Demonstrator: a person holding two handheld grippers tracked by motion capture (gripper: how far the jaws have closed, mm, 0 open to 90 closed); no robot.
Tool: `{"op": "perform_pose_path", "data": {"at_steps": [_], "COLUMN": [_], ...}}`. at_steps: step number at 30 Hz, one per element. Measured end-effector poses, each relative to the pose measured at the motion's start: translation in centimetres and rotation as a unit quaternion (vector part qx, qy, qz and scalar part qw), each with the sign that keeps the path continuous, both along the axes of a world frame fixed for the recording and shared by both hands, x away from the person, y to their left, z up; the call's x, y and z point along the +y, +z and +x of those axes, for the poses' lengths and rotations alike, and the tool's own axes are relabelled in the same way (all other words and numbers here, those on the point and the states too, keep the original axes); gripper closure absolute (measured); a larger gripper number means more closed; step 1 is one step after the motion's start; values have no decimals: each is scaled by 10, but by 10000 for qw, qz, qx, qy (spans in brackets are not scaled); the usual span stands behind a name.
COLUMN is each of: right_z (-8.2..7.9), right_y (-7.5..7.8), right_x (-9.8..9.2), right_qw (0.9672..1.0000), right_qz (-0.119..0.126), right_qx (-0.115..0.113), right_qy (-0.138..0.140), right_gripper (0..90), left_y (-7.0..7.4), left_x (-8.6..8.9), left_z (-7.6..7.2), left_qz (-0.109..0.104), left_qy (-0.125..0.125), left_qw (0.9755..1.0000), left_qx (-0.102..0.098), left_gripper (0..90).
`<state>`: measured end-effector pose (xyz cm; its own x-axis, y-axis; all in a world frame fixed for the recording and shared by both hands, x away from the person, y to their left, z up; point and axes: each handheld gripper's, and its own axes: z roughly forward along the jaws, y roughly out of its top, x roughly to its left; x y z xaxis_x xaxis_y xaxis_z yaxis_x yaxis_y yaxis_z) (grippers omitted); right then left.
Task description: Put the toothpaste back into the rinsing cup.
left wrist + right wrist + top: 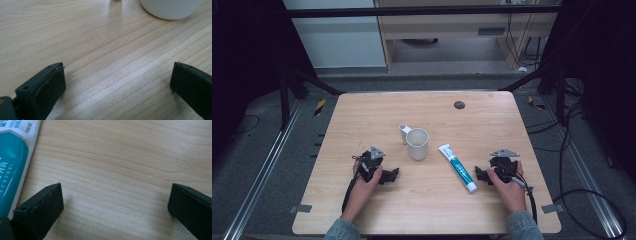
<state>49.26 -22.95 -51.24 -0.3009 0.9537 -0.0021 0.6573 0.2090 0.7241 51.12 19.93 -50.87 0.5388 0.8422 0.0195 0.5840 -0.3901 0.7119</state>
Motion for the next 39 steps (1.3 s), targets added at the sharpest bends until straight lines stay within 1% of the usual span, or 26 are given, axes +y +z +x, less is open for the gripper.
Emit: {"op": "perform_pose_path", "data": {"at_steps": [3,5,6,7,8,9,10,12,14,17,18,20,21,22,24,26,27,28,30,33,35,38,39], "right_z": [-2,-2,-4,-4,-11,-11,-18,-25,-31,-36,-38,-40,-40,-39,-37,-33,-33,-29,-25,-19,-14,-8,-8], "right_y": [0,0,3,3,12,12,18,26,34,41,48,54,54,59,65,70,70,76,83,92,99,105,105], "right_x": [-1,-1,1,1,4,4,6,9,12,13,15,17,17,18,21,23,23,26,30,35,40,45,45], "right_qw": [9999,9999,9997,9997,9991,9991,9984,9973,9961,9954,9942,9930,9930,9918,9909,9899,9899,9887,9875,9859,9844,9822,9822], "right_qz": [20,3,-5,-5,-1,-1,-126,-255,-387,-369,-403,-519,-519,-505,-505,-498,-498,-561,-636,-646,-734,-782,-782], "right_qx": [8,4,66,66,56,56,74,127,177,230,305,375,375,461,520,593,593,628,658,682,689,686,686], "right_qy": [111,118,229,229,411,411,541,678,776,857,950,996,996,1077,1136,1183,1183,1240,1286,1386,1441,1562,1562], "right_gripper": [7,14,85,85,75,75,87,91,99,106,116,153,153,166,219,234,234,274,287,321,350,381,381], "left_y": [0,0,0,0,0,0,0,0,0,0,0,0,0,0,0,0,0,0,0,0,0,0,0], "left_x": [0,0,0,0,0,0,0,0,0,0,0,-1,-1,-1,-2,-1,-1,-1,-2,-1,-1,-1,-1], "left_z": [0,0,0,0,0,0,0,0,0,1,1,2,2,3,5,6,6,7,7,7,7,7,7], "left_qz": [4,1,0,0,-2,-2,-2,18,-4,2,24,-15,-15,5,-9,8,8,1,-9,7,9,12,12], "left_qy": [1,7,9,9,11,11,12,-1,15,15,7,43,43,51,85,76,76,77,82,70,69,65,65], "left_qw": [10000,10000,10000,10000,10000,10000,10000,10000,10000,10000,10000,10000,10000,10000,10000,10000,10000,10000,10000,10000,10000,10000,10000], "left_qx": [-1,-1,1,1,3,3,1,10,6,5,12,7,7,12,0,13,13,12,8,14,15,13,13], "left_gripper": [0,0,0,0,0,0,0,0,0,0,0,0,0,0,0,0,0,0,0,0,0,0,0]}}
